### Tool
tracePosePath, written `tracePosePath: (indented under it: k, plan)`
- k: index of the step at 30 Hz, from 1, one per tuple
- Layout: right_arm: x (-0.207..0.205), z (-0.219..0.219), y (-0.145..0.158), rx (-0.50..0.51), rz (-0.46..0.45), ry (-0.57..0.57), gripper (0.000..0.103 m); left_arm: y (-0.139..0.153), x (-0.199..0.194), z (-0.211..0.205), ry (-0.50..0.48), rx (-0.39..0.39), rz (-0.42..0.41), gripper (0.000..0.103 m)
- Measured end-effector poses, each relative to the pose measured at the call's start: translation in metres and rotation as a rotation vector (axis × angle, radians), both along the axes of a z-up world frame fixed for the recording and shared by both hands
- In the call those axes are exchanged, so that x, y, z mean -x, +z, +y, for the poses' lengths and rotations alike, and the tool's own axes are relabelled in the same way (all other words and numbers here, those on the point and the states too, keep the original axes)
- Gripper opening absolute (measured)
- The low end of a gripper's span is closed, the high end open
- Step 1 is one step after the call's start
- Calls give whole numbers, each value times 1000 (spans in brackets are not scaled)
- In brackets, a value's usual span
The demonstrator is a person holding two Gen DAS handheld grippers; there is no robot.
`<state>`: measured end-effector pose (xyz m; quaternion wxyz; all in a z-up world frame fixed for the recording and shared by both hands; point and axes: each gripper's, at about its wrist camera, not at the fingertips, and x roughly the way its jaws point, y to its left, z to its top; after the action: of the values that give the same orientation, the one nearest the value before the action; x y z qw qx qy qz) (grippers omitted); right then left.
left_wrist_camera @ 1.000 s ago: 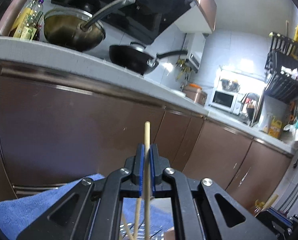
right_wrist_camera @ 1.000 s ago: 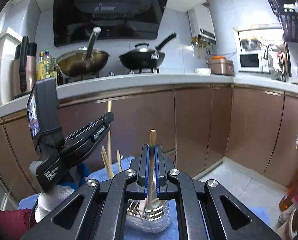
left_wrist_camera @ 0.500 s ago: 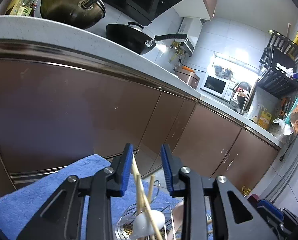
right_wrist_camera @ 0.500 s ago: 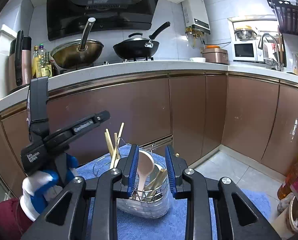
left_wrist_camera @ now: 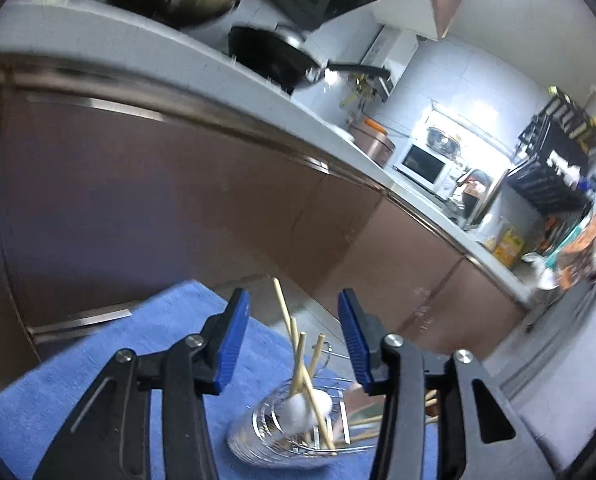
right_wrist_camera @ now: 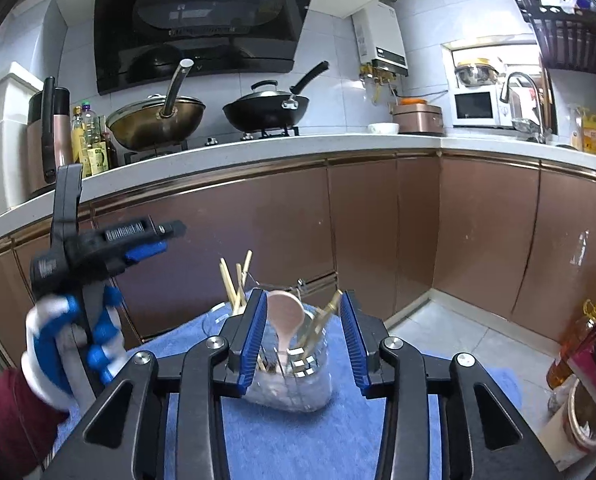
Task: Organize utensils
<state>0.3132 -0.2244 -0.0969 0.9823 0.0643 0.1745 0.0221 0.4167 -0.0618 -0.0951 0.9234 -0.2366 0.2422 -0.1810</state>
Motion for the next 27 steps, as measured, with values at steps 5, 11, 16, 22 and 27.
tracePosePath:
  k: [5, 11, 16, 22, 27]
  plan:
    - [14, -13, -13, -14, 32, -30, 41, -22, -64, 16, -156, 164, 218, 48]
    - [19, -25, -32, 1, 95, -64, 41, -47, -130, 7, -261, 193, 361, 48]
    - [16, -33, -46, 0, 139, -77, 43, -60, -167, -14, -293, 157, 421, 47]
    - [13, -39, -57, -13, 158, -82, 46, -77, -190, -38, -315, 134, 470, 27]
    - [16, -43, -63, -25, 168, -93, 48, -76, -180, -43, -314, 124, 427, 5]
